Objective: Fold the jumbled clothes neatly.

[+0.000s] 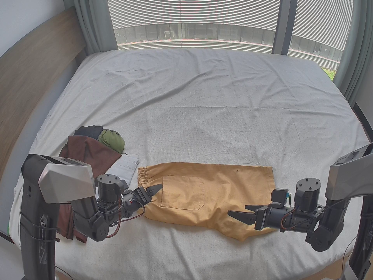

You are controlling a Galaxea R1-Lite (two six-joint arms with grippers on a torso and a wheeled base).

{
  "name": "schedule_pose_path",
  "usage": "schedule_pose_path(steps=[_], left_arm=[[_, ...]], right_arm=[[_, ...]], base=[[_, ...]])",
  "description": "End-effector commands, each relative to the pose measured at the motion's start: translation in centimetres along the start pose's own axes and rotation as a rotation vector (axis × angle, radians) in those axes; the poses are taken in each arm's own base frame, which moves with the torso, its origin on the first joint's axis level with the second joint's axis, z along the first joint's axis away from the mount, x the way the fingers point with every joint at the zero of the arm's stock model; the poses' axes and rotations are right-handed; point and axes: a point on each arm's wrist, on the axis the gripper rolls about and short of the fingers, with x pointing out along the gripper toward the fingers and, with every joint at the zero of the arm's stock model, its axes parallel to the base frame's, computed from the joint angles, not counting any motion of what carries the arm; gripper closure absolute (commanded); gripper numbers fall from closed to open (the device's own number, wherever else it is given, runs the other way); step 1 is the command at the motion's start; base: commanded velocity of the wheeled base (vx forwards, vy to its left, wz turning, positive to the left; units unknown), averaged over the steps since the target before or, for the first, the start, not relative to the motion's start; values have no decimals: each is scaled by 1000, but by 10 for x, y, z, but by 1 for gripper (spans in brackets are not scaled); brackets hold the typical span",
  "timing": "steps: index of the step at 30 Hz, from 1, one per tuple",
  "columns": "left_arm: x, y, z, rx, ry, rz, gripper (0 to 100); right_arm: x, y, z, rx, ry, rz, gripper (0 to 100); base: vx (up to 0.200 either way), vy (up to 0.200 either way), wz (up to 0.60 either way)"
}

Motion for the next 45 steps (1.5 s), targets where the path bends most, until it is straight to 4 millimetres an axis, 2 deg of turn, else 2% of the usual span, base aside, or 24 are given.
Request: schedule_pose_path(steps=[1, 11, 12, 19, 28, 37, 45], left_arm=[[0, -2, 1, 2, -2, -5, 0], [0, 1, 1, -2, -1, 4, 0], [0, 1, 1, -2, -1, 4, 100], [-4, 4, 5, -9, -11, 19, 100], [-32, -4, 18, 17, -19, 40, 100], [-60, 14, 35, 80, -49, 96, 100], [-80, 20, 48, 60, -68, 89, 100]], right_arm=[[0, 0, -1, 0, 2, 1, 0], [1, 0, -1, 2, 5, 0, 0], [1, 0, -1, 2, 5, 0, 0], [1, -1, -2, 3, 9, -1, 0], [1, -1, -3, 3, 10, -3, 0], [1, -1, -3, 3, 10, -3, 0], [1, -1, -3, 3, 10, -3, 0]], base=[[0, 0, 0], [0, 0, 0], [0, 0, 0], [0, 0, 0], [0, 0, 0], [0, 0, 0], [0, 0, 0]])
